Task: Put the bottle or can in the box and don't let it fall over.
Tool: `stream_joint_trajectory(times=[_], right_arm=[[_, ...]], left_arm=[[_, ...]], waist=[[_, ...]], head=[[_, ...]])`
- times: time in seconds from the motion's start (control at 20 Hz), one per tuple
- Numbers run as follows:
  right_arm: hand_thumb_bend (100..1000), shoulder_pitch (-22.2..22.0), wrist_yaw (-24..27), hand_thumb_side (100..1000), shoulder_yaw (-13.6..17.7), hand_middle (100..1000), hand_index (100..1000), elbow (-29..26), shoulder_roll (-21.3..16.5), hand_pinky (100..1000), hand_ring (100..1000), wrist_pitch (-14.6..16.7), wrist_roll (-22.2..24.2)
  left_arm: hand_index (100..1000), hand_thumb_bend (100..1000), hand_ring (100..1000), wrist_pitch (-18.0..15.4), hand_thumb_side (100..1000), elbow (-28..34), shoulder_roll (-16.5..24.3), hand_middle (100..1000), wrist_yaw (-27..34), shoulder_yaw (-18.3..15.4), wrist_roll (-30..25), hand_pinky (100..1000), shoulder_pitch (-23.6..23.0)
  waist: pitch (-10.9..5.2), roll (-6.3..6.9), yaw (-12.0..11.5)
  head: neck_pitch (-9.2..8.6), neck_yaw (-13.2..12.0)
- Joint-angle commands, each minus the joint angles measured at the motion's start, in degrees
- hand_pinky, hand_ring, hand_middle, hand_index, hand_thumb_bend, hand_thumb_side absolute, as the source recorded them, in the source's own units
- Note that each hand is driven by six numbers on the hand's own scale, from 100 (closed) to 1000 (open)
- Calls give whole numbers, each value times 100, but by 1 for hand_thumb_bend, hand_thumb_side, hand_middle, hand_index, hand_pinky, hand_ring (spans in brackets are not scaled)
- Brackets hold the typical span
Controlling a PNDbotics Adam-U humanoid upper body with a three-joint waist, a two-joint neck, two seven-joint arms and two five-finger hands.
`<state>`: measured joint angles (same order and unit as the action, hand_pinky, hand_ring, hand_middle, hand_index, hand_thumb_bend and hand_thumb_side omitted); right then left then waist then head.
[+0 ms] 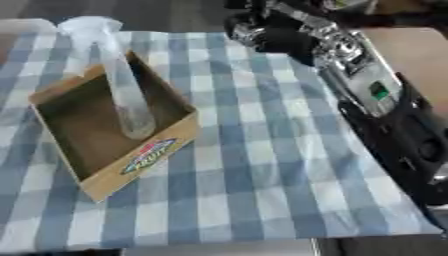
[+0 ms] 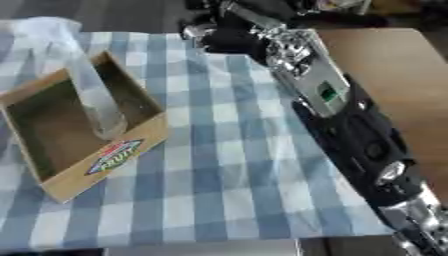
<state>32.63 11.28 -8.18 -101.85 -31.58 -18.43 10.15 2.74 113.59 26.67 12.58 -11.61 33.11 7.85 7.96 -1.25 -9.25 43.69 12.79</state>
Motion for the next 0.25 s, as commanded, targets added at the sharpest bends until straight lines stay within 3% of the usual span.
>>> stream_joint_trajectory(times=[0.05, 0.25], right_arm=[[100, -146, 267, 478, 385, 1000, 991, -377, -399, 986, 1000, 102, -491], [100, -449, 392, 496, 621, 1000, 982, -398, -532, 982, 1000, 209, -901]], left_arm=[[666, 100, 658, 40, 582, 101, 151, 734, 11, 53, -113, 418, 37], [665, 100, 656, 83, 582, 101, 99, 734, 51, 162, -264, 413, 125]], waist=[[-18, 20, 61], [74, 36, 182]], head=[[-114, -60], [-285, -59]])
